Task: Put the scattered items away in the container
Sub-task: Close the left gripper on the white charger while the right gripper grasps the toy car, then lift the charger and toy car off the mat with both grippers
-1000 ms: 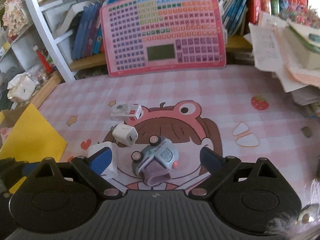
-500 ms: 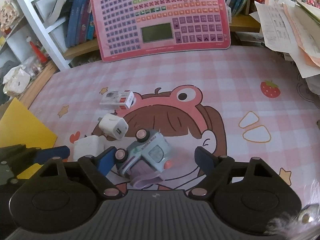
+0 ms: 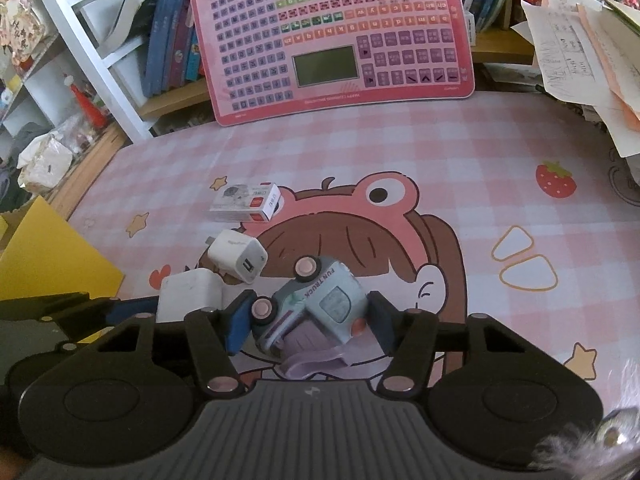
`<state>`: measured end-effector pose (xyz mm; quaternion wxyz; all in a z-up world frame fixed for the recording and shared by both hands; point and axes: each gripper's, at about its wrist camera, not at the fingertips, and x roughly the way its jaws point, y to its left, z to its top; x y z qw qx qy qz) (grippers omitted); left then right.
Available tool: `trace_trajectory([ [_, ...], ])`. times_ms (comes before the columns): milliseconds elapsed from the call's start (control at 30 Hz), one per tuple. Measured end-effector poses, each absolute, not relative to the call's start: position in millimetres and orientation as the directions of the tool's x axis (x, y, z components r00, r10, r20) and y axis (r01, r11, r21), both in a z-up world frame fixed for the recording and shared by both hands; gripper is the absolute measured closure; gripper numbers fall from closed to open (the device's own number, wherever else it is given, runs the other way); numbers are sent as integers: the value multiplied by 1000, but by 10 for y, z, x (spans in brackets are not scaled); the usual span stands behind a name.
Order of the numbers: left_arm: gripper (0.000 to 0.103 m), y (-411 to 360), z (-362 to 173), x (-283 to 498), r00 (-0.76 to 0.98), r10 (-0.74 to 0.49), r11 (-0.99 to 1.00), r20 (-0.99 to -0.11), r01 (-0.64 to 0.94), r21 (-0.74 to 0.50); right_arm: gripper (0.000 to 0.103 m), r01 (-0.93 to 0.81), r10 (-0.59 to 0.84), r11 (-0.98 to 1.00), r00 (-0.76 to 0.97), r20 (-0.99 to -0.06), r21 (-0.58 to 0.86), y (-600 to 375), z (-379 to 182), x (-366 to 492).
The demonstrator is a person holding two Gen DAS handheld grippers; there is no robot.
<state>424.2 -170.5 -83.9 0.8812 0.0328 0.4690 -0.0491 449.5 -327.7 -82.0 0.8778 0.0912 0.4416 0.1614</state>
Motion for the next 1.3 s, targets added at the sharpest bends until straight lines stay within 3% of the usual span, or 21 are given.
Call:
trace_trajectory([
  [833, 61, -1681, -816, 3900, 541, -114, 983, -833, 185, -14, 46, -168, 326, 945, 557, -764, 281, -3455, -722, 4065],
  [1033, 53, -1711, -819, 3945, 536, -114, 980, -837, 201, -5, 46, -164, 318, 948, 561, -764, 274, -3469, -731, 4069],
  [1167, 61, -1727, -827, 3953, 544, -108, 977, -832, 215, 13, 46, -155, 316, 948, 557, -768, 278, -3486, -754, 4071],
  [1300, 62, -1701, -815, 3948, 541, -117, 979, -833, 204, -5, 46, -150, 319, 947, 556, -768, 284, -3503, -749, 4063],
])
